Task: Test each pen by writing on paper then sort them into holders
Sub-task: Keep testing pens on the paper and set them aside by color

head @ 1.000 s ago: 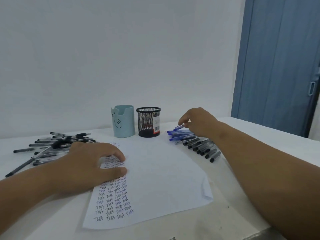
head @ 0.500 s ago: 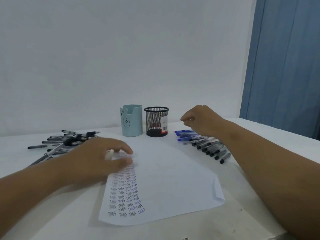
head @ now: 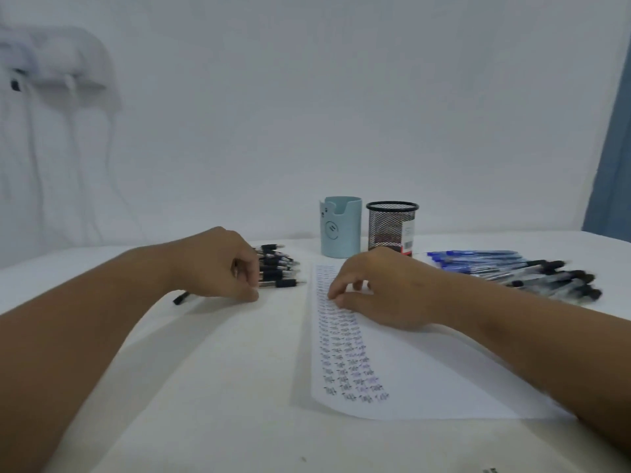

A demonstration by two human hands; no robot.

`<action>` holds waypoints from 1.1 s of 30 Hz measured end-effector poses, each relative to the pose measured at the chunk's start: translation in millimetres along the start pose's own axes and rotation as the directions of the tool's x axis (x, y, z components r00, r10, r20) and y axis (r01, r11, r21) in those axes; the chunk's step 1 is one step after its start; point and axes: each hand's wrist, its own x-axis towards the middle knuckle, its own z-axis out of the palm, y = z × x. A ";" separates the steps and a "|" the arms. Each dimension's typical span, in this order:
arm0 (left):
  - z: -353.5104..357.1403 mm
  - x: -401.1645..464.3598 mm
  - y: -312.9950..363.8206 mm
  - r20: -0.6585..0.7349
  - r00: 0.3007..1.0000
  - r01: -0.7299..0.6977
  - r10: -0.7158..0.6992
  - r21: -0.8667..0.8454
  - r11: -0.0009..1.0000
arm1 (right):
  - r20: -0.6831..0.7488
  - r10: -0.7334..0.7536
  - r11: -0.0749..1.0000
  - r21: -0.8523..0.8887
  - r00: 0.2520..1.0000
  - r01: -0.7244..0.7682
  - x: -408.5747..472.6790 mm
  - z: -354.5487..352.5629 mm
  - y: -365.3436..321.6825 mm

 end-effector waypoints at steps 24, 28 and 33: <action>13.2 6.4 28.0 -0.285 0.881 -0.120 -0.378 -0.906 0.405 | 0.245 0.054 0.991 0.108 0.968 -0.083 34.5 -21.2 4.5; 14.9 12.2 38.4 -0.170 0.916 -0.157 -0.364 -0.986 0.063 | 0.047 0.067 0.952 0.295 0.997 -0.078 18.5 -1.4 17.5; 11.2 14.1 49.7 -0.141 0.952 -0.188 -0.270 -0.970 -0.157 | 0.017 0.047 0.960 0.274 0.999 -0.050 14.4 1.6 20.6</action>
